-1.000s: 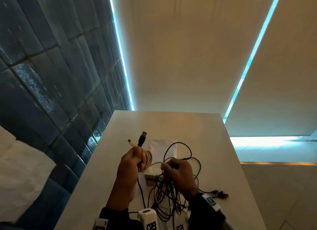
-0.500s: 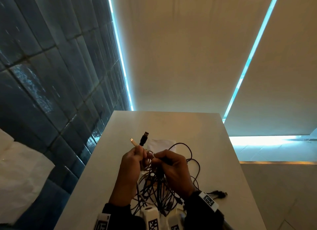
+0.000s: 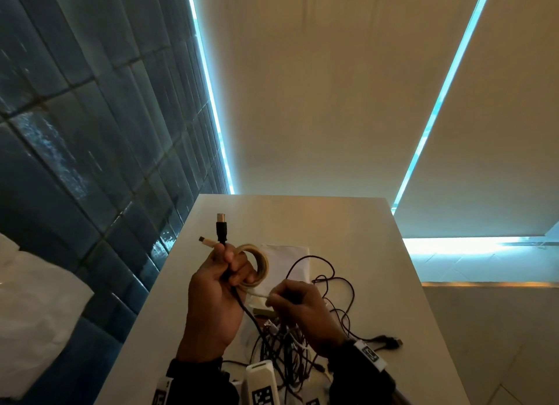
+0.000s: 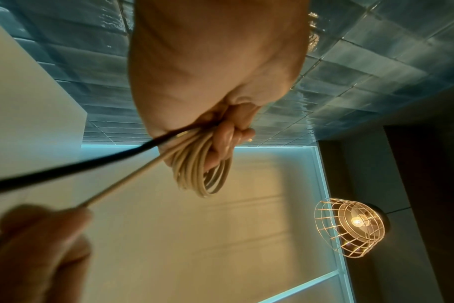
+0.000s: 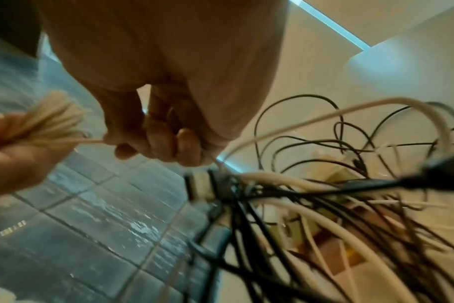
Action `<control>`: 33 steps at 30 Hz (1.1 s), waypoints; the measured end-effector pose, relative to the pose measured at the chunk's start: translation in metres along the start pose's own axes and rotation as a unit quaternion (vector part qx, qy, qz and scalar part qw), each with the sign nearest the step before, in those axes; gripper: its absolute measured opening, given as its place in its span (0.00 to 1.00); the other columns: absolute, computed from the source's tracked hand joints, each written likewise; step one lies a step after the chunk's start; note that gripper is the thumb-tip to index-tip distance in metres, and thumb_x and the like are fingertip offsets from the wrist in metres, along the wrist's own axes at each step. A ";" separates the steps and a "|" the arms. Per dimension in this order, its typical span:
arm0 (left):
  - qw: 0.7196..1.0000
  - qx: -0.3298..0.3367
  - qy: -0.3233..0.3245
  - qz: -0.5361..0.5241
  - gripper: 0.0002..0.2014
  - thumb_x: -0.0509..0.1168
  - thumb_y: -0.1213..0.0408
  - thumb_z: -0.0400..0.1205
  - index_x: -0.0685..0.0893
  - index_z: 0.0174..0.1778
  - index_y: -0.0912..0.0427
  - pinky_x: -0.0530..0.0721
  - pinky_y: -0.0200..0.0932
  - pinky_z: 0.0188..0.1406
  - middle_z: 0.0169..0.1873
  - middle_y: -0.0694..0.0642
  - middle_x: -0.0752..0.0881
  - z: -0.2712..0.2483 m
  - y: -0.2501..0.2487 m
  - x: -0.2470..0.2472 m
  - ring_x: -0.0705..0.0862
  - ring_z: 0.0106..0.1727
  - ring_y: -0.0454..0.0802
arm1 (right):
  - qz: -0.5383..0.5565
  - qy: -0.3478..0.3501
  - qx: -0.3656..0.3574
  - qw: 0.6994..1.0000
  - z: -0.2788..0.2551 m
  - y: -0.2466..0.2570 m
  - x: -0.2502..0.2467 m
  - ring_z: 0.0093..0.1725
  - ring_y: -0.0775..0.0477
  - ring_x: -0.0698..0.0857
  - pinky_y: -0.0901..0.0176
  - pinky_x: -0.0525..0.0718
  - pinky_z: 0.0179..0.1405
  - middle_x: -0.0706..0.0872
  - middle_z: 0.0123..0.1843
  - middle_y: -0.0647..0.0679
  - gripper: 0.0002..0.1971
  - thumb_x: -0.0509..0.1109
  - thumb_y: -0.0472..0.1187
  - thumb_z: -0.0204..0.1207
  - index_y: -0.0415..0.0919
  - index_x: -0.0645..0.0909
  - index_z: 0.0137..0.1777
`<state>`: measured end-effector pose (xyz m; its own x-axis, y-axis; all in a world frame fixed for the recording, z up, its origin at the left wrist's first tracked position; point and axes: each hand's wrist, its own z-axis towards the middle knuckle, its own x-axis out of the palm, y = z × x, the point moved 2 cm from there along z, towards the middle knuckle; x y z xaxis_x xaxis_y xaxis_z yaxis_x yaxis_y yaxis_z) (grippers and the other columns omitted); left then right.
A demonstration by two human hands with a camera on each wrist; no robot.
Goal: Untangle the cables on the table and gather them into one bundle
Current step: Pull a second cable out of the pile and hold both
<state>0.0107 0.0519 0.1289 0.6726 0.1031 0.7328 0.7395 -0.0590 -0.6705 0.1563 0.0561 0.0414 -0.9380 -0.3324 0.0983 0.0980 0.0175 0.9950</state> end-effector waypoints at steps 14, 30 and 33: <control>0.998 0.017 -0.023 0.056 0.12 0.58 0.59 0.78 0.73 0.28 0.57 0.62 0.43 0.32 0.25 0.51 0.65 -0.007 0.006 -0.001 0.62 0.24 0.44 | -0.072 -0.021 0.035 0.997 -0.010 -0.063 -0.006 0.27 0.49 0.72 0.54 0.70 0.31 0.76 0.24 0.51 0.20 0.71 0.66 0.70 0.52 0.86 0.27; 0.913 -0.026 -0.088 0.397 0.21 0.50 0.61 0.89 0.72 0.30 0.62 0.63 0.41 0.24 0.20 0.54 0.67 0.005 0.032 -0.027 0.64 0.22 0.48 | -0.070 -0.153 -0.010 0.986 0.011 0.001 -0.006 0.26 0.54 0.76 0.59 0.76 0.28 0.80 0.28 0.51 0.09 0.70 0.40 0.79 0.36 0.83 0.39; 0.907 -0.036 -0.108 0.405 0.21 0.51 0.61 0.89 0.74 0.30 0.61 0.68 0.44 0.29 0.21 0.54 0.70 0.006 0.034 -0.024 0.67 0.25 0.50 | -0.049 -0.117 -0.065 0.990 0.009 0.020 0.012 0.26 0.58 0.76 0.66 0.74 0.26 0.81 0.28 0.53 0.07 0.70 0.36 0.80 0.35 0.84 0.42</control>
<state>0.0198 0.0535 0.0875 0.9814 0.1875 -0.0421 0.0096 -0.2665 -0.9638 0.1441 0.0608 0.0625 -0.9950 -0.0983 0.0176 0.0305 -0.1312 0.9909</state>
